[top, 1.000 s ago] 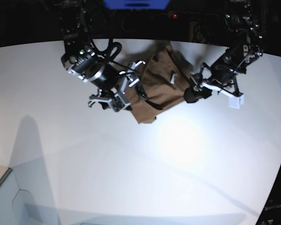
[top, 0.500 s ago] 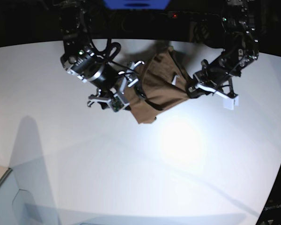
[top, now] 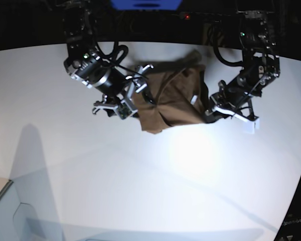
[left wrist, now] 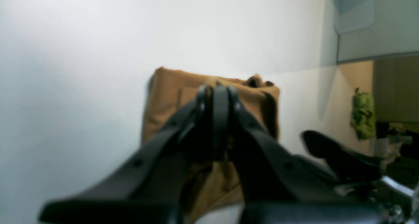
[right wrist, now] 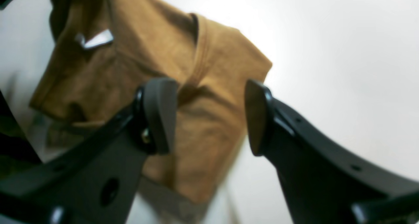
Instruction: Layout the t-shirt on the table in an organized manner, then fold the t-shirt properly
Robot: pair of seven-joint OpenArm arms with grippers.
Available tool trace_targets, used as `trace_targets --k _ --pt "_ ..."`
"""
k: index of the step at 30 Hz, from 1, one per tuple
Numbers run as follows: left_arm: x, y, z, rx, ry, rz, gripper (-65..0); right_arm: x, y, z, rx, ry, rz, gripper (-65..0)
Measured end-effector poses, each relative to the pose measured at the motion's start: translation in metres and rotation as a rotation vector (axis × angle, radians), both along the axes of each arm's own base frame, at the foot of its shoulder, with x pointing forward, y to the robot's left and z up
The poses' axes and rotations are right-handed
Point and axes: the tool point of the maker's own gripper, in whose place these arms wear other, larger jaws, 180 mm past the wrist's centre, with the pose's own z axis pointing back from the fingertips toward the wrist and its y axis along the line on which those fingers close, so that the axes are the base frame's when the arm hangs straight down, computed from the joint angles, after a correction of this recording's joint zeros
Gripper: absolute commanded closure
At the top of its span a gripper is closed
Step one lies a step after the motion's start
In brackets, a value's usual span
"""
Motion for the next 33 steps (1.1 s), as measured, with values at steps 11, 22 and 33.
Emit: trace_targets --k 11,22,33 --pt "0.033 0.005 -0.005 -0.015 0.008 0.016 -0.2 -0.007 0.000 -0.032 -0.009 0.088 0.005 -34.0" --pt "0.053 0.016 -0.030 0.008 0.082 0.043 -0.2 -0.011 0.002 -0.069 -0.009 0.191 0.010 -33.6" --pt "0.083 0.022 -0.039 0.027 0.123 0.050 -0.5 -0.014 0.004 -0.073 0.003 0.203 0.010 -33.6"
